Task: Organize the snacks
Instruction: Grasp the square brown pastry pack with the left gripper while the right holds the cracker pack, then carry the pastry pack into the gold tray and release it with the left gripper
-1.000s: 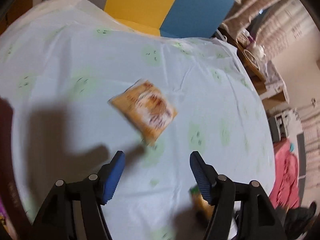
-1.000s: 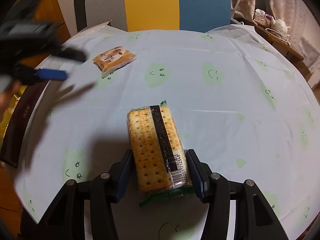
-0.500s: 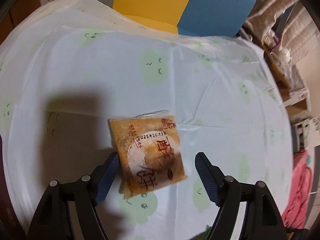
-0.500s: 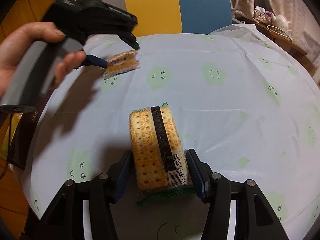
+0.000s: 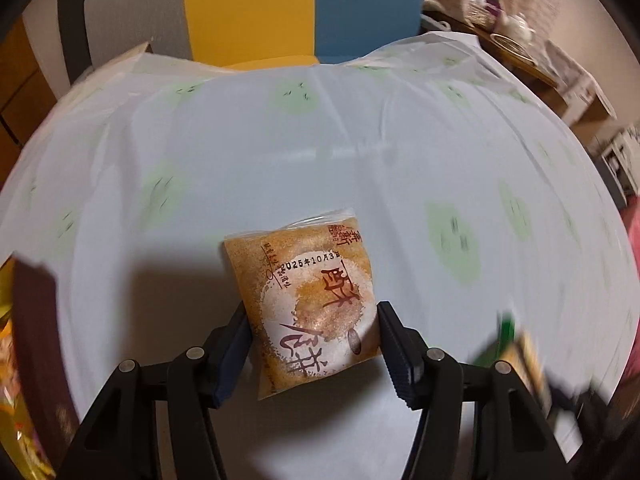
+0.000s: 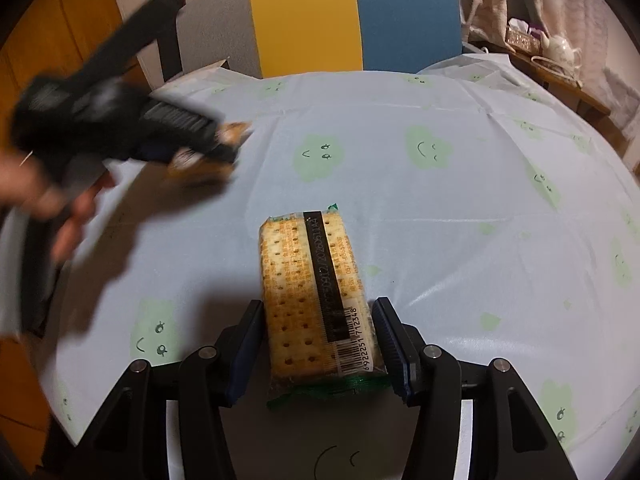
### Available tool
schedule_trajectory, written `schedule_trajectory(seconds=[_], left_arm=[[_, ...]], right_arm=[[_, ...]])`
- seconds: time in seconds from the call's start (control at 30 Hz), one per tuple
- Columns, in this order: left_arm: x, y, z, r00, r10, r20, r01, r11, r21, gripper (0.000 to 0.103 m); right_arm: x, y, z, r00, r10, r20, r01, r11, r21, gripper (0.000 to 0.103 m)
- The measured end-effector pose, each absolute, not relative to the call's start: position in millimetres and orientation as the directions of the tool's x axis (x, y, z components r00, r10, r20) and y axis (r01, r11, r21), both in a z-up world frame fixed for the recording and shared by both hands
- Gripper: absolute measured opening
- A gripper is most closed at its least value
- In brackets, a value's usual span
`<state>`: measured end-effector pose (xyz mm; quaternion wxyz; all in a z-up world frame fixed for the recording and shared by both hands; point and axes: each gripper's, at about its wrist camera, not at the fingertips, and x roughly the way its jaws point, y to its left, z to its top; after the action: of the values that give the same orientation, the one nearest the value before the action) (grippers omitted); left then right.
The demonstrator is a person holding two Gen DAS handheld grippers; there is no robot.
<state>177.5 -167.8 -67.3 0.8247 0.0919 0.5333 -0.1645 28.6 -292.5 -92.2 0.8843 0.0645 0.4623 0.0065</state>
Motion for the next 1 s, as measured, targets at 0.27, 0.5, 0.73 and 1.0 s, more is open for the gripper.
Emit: schedule_trajectory(seconds=[0.27,0.5,0.73,1.0], left_arm=[[85.8,-118.5,-63.1,0.451,-0.181,-0.874,0.392,0.920,0.012,0.062],[48.0,-104.6,-67.6,0.512,-0.229,-0.828,0.410,0.912,0.001,0.062],[44.5,-111.9,-80.2,0.529,-0.237,-0.815,0.423,0.906,0.012,0.062],[42.4,-102.8,-82.8,0.545,-0.268,-0.794,0.426,0.904,-0.012,0.062]], right_arm=[[28.0,-283.1,-91.3,0.563,0.026,-0.826,0.065,0.995,0.075,0.057],[37.9,-275.4,-93.8,0.540,-0.019,-0.842,0.092,0.995,0.036,0.055],[30.4,-263.5,-90.0,0.503,-0.031,-0.864,0.096,0.995,0.020,0.049],[11.5,-254.0,-92.0,0.515,-0.051,-0.855,0.115,0.993,0.011,0.049]])
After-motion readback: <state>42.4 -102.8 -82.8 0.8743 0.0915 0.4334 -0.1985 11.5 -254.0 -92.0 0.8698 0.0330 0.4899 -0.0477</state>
